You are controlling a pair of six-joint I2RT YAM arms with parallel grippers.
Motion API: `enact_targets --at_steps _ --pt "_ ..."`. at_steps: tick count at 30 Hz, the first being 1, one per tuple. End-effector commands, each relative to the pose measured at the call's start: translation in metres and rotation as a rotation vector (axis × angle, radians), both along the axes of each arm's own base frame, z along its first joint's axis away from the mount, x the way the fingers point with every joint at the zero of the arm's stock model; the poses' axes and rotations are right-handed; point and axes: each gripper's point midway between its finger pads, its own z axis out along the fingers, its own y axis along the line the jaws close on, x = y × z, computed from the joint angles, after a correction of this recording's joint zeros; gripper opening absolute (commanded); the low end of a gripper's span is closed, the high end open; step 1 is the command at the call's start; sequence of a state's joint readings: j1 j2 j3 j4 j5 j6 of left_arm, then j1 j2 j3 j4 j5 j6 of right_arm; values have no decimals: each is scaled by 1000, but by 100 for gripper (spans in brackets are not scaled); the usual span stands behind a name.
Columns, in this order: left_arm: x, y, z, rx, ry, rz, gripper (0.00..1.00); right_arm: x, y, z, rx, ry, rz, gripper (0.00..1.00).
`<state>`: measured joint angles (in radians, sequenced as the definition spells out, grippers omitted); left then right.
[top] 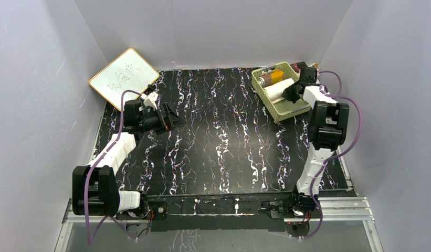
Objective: Roll the towels
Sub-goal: Place the towel in the bin.
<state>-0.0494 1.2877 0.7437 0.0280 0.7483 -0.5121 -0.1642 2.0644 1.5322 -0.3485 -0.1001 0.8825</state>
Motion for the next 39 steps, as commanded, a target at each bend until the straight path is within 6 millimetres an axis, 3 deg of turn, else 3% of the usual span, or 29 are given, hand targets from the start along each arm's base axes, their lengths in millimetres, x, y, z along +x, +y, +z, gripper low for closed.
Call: enact_targets --at_steps 1,7,18,25,30,34,39 --pt "-4 -1 2 -7 9 -17 98 19 -2 0 5 -36 12 0" --pt "0 -1 -1 -3 20 -16 98 31 -1 -9 22 -45 18 0" --pt "5 -1 -5 1 36 -16 98 60 1 -8 52 -86 31 0" --pt "5 -1 -6 3 40 -20 98 59 7 -7 72 -83 48 1" --pt "8 -1 0 2 27 -25 98 39 14 17 84 -113 61 16" --pt "14 -2 19 4 -20 -38 98 19 14 50 62 -166 51 26" --pt "25 3 44 38 -75 -8 98 -10 13 97 -46 -210 118 47"
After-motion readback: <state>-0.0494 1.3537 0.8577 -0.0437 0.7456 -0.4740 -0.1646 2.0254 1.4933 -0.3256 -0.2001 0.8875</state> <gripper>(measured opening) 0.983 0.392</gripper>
